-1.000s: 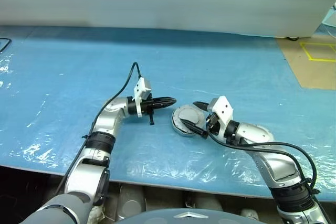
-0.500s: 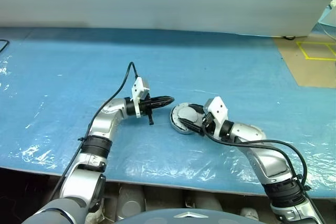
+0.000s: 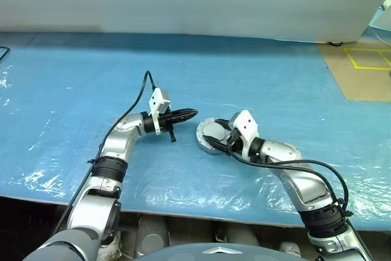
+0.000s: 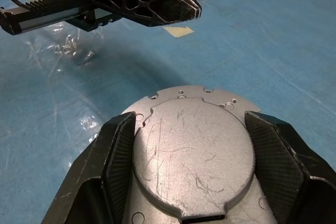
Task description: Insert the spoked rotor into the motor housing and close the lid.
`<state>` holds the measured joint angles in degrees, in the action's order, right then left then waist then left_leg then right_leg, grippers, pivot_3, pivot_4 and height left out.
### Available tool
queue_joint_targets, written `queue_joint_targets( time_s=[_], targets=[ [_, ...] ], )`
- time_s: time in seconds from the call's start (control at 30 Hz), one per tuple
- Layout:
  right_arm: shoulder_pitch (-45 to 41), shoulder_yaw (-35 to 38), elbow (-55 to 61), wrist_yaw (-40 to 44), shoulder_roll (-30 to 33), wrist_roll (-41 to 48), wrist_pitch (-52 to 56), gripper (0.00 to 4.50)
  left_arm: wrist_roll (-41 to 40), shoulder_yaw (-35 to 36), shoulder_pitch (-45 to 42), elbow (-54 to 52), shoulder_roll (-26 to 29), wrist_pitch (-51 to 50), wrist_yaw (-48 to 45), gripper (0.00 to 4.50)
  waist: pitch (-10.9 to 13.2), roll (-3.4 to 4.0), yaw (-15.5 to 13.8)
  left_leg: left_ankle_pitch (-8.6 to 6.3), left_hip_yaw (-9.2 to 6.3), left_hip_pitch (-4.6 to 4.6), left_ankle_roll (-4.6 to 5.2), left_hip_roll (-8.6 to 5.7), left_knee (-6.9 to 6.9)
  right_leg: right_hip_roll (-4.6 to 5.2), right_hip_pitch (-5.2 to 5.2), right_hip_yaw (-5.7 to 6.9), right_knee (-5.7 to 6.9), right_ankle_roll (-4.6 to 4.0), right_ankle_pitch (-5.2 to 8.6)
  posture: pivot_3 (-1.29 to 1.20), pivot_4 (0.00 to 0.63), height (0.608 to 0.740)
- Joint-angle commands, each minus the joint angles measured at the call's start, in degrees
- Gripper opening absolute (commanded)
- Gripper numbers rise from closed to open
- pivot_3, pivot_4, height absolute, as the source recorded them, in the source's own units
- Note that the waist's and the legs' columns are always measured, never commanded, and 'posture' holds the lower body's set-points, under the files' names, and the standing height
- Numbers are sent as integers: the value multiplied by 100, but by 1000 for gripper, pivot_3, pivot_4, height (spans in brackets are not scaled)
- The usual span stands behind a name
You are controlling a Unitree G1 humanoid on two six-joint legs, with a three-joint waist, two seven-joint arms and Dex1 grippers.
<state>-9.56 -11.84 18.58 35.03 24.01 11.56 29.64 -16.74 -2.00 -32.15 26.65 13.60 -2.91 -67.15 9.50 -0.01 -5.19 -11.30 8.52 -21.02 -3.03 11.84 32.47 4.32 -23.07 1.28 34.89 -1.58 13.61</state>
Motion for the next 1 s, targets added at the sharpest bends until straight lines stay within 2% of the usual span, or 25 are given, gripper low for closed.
queue_joint_targets(
  time_s=[0.03,0.13,0.27,0.47,0.8,1.0],
  targets=[
    [150,-179,88,-12,77,-155,-10,2928,-49,57,1,-13,79,151,28,0,0,0,-1,-1,1,1,-1,0,0,0,0,0,0,0,0,0,150,740],
    [248,-262,-42,-28,182,-355,-186,2928,-36,47,-13,35,101,196,29,0,0,0,-7,-1,1,2,-2,-1,0,0,1,-1,-1,0,0,0,150,740],
    [366,-58,-293,-226,-79,-267,-426,2928,-54,-29,-44,27,3,211,36,0,-1,-1,-10,-2,1,3,-3,-1,-2,1,3,-1,-1,1,0,0,150,740],
    [511,-61,-331,-183,-87,-303,-547,2928,80,-296,-34,-45,-148,24,109,0,-2,0,-11,-2,1,14,-3,-1,2,2,16,-3,-1,0,0,0,150,740],
    [409,5,-282,-188,-67,-304,-543,2928,888,-1051,7,161,201,-119,140,0,-8,1,-18,-2,0,21,-3,-2,-1,2,25,-3,-4,0,0,0,150,740],
    [339,6,-192,-178,-92,-256,-467,2928,893,-1218,-14,39,177,-82,61,0,-12,4,-24,-2,1,44,-4,-3,-7,4,48,-3,-10,-1,1,0,150,740]
  ],
)
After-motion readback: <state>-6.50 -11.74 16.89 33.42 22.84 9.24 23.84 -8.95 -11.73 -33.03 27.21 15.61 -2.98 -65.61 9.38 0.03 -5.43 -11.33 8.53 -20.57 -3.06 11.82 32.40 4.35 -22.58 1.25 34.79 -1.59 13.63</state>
